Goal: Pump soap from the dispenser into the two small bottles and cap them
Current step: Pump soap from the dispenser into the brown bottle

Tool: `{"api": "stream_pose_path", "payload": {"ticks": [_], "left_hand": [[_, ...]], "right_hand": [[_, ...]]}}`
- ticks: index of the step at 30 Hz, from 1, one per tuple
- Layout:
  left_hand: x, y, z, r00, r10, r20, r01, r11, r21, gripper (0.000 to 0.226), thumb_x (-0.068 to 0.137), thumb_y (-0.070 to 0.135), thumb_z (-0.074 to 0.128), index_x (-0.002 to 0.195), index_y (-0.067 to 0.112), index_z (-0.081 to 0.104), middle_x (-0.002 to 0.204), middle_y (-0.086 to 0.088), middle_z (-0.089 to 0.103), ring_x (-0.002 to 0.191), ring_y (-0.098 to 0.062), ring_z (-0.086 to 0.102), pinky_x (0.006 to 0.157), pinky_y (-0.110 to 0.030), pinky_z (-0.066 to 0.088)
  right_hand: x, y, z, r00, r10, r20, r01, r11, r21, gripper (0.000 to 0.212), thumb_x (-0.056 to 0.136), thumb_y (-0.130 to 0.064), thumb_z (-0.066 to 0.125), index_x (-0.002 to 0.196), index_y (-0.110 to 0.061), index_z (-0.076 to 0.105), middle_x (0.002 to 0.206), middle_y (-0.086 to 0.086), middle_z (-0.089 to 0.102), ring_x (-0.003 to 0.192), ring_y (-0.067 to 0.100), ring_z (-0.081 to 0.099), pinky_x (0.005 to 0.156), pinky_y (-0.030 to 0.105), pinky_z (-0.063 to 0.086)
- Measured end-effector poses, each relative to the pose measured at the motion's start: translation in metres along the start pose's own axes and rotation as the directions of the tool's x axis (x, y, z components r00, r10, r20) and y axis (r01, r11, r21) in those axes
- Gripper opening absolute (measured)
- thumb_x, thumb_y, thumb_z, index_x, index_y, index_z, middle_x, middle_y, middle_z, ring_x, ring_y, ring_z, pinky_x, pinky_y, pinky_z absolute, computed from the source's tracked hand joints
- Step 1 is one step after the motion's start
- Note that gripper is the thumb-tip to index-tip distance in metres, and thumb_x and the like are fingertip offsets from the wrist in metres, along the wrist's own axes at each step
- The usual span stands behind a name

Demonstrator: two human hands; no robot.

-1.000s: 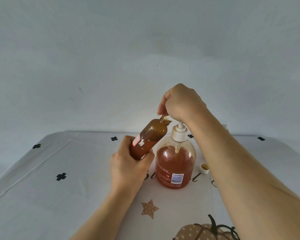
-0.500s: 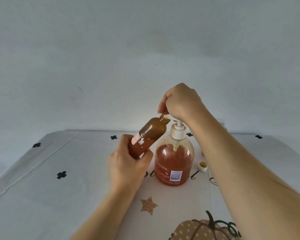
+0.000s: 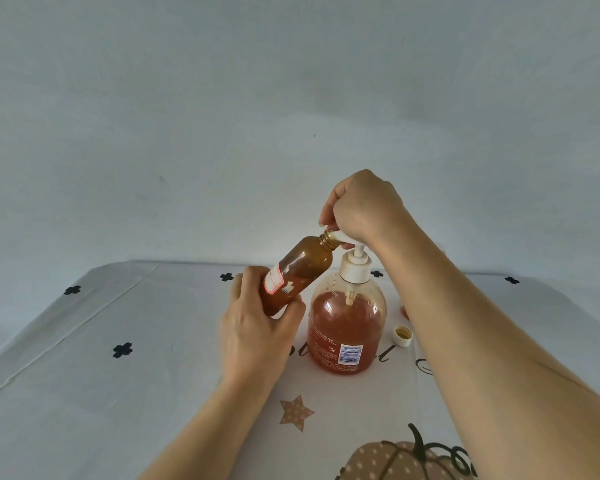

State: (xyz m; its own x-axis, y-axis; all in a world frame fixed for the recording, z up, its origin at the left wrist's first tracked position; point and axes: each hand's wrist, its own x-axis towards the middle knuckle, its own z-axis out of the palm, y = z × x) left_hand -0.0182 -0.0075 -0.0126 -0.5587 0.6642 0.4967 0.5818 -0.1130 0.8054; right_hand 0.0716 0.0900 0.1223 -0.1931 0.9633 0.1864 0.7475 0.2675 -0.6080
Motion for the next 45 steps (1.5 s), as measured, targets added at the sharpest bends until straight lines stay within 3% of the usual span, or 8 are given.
{"api": "stream_pose_path", "payload": {"ticks": [9, 17, 22, 24, 28, 31, 37, 45], "left_hand": [[0.000, -0.002, 0.000, 1.000, -0.003, -0.031, 0.000, 0.995, -0.105, 0.034, 0.071, 0.008, 0.068, 0.091, 0.028, 0.048, 0.076, 0.007, 0.055, 0.065, -0.004, 0.050, 0.056, -0.009, 0.039], [0.003, -0.007, 0.003, 0.994, -0.069, -0.083, 0.061, 0.993, -0.096, 0.044, 0.068, 0.001, 0.070, 0.089, 0.033, 0.048, 0.081, 0.009, 0.057, 0.072, -0.011, 0.055, 0.061, -0.030, 0.046], [0.003, -0.007, 0.002, 0.994, -0.063, -0.087, 0.056, 0.995, -0.084, 0.042, 0.068, 0.001, 0.070, 0.090, 0.029, 0.049, 0.079, 0.009, 0.057, 0.069, -0.009, 0.054, 0.059, -0.024, 0.042], [0.002, -0.005, 0.002, 0.995, -0.056, -0.082, 0.049, 0.995, -0.089, 0.040, 0.069, 0.001, 0.069, 0.090, 0.028, 0.049, 0.078, 0.008, 0.056, 0.067, -0.007, 0.053, 0.057, -0.015, 0.039], [0.002, 0.000, 0.001, 0.997, -0.024, -0.069, 0.017, 0.995, -0.100, 0.038, 0.070, 0.000, 0.068, 0.091, 0.025, 0.048, 0.077, 0.009, 0.054, 0.067, 0.001, 0.050, 0.057, -0.006, 0.038], [0.001, 0.002, 0.000, 0.997, -0.029, -0.065, 0.022, 0.994, -0.107, 0.038, 0.071, 0.000, 0.068, 0.093, 0.025, 0.048, 0.077, 0.011, 0.054, 0.066, -0.001, 0.051, 0.056, -0.004, 0.037], [0.001, 0.003, 0.000, 0.998, -0.025, -0.054, 0.019, 0.994, -0.106, 0.038, 0.073, -0.002, 0.068, 0.093, 0.023, 0.048, 0.077, 0.013, 0.054, 0.071, 0.007, 0.051, 0.057, -0.003, 0.038], [0.001, 0.001, 0.001, 0.998, -0.029, -0.063, 0.024, 0.996, -0.087, 0.039, 0.072, -0.002, 0.068, 0.092, 0.025, 0.048, 0.077, 0.012, 0.054, 0.067, -0.006, 0.051, 0.057, -0.004, 0.037]], "right_hand": [[0.001, -0.002, 0.002, 0.999, -0.028, 0.034, 0.030, 0.998, -0.056, 0.025, 0.081, -0.002, 0.054, 0.095, -0.011, 0.073, 0.094, 0.007, 0.072, 0.089, 0.026, 0.068, 0.087, 0.041, 0.058], [-0.003, 0.004, 0.009, 0.996, 0.006, 0.093, -0.002, 0.999, -0.046, 0.028, 0.080, -0.001, 0.051, 0.092, -0.011, 0.074, 0.093, 0.009, 0.073, 0.091, 0.028, 0.068, 0.089, 0.043, 0.057], [-0.006, 0.004, 0.010, 0.997, 0.008, 0.082, -0.005, 0.999, -0.040, 0.025, 0.080, -0.002, 0.053, 0.091, -0.011, 0.073, 0.091, 0.008, 0.073, 0.089, 0.027, 0.069, 0.088, 0.042, 0.058], [-0.005, 0.002, 0.007, 0.999, 0.003, 0.052, -0.002, 1.000, -0.017, 0.026, 0.081, -0.002, 0.051, 0.090, -0.012, 0.073, 0.089, 0.007, 0.073, 0.088, 0.026, 0.070, 0.087, 0.042, 0.058], [-0.005, -0.001, -0.001, 1.000, -0.017, 0.008, 0.017, 0.997, 0.075, 0.035, 0.090, 0.002, 0.046, 0.073, -0.018, 0.069, 0.083, 0.004, 0.074, 0.083, 0.027, 0.073, 0.086, 0.043, 0.059], [-0.008, -0.002, -0.003, 1.000, -0.018, 0.021, 0.015, 0.991, 0.136, 0.039, 0.090, 0.006, 0.042, 0.069, -0.016, 0.066, 0.082, 0.006, 0.073, 0.080, 0.030, 0.075, 0.084, 0.045, 0.061], [-0.005, -0.001, -0.001, 1.000, -0.009, 0.016, 0.008, 0.997, 0.079, 0.040, 0.089, 0.004, 0.045, 0.067, -0.021, 0.067, 0.090, 0.006, 0.074, 0.088, 0.029, 0.072, 0.089, 0.044, 0.058], [-0.005, -0.002, 0.001, 0.998, -0.016, 0.053, 0.013, 0.999, 0.051, 0.037, 0.087, 0.003, 0.050, 0.069, -0.024, 0.067, 0.100, 0.010, 0.073, 0.096, 0.030, 0.069, 0.092, 0.043, 0.055]]}}
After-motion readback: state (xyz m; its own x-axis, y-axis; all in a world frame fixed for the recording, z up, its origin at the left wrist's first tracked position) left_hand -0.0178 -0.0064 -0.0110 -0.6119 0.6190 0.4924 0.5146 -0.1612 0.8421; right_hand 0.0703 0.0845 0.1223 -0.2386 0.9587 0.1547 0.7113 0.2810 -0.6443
